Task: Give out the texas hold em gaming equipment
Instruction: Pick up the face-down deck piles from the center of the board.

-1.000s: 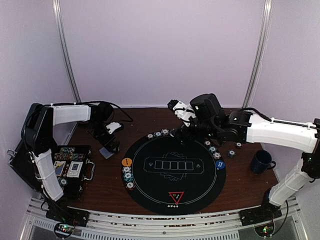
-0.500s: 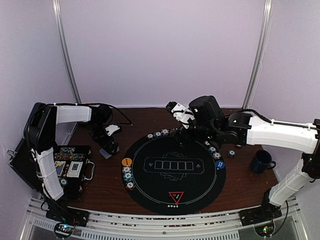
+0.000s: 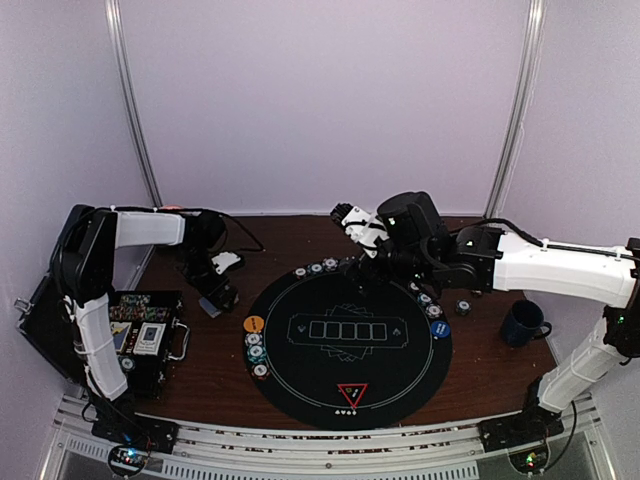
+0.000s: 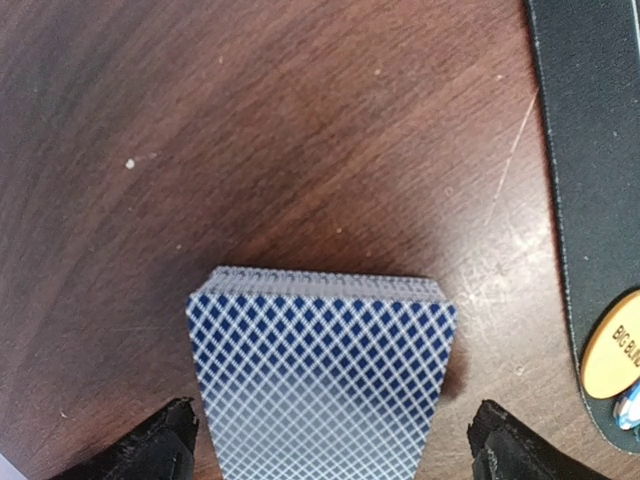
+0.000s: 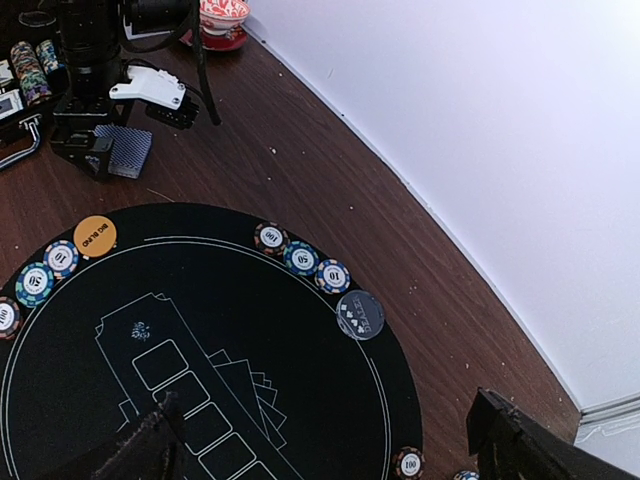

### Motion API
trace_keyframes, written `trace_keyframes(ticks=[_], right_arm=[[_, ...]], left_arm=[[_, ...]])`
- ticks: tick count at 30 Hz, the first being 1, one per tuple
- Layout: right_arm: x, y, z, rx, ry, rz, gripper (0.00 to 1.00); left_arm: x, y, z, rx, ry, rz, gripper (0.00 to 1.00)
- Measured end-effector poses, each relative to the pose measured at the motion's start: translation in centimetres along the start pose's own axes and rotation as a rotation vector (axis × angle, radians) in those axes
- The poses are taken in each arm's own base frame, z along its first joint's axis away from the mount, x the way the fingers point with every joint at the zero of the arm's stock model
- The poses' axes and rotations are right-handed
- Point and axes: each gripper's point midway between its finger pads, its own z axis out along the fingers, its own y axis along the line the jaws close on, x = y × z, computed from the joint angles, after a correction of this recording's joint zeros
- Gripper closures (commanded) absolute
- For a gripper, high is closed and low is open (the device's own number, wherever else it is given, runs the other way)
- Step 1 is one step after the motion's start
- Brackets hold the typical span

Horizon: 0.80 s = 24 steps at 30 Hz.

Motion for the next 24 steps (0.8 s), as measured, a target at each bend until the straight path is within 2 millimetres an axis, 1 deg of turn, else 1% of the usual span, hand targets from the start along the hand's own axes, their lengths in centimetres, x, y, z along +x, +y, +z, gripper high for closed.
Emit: trace_keyframes(ticks=[7, 13, 20, 24], right_arm=[[-0.1, 0.2, -0.1, -0.004, -0.002, -0.004, 0.00], [0.0, 0.4, -0.1, -0.003, 0.000, -0.008, 0.00], [0.0, 0.6, -0.2, -0.001, -0.001, -0.013, 0.00], [0.0, 0.6, -0.2, 0.001, -0.002, -0.013, 0.00]], left_arm=[[0.4, 0.0, 1.0, 0.005, 0.029, 0.003, 0.02], [0.2, 0.1, 1.1, 0.005, 0.032, 0.007, 0.03], [0.2, 0.4, 1.1, 0.009, 0.029, 0.007, 0.11], [0.2, 0.6, 1.2, 0.010, 0.032, 0.007, 0.20]])
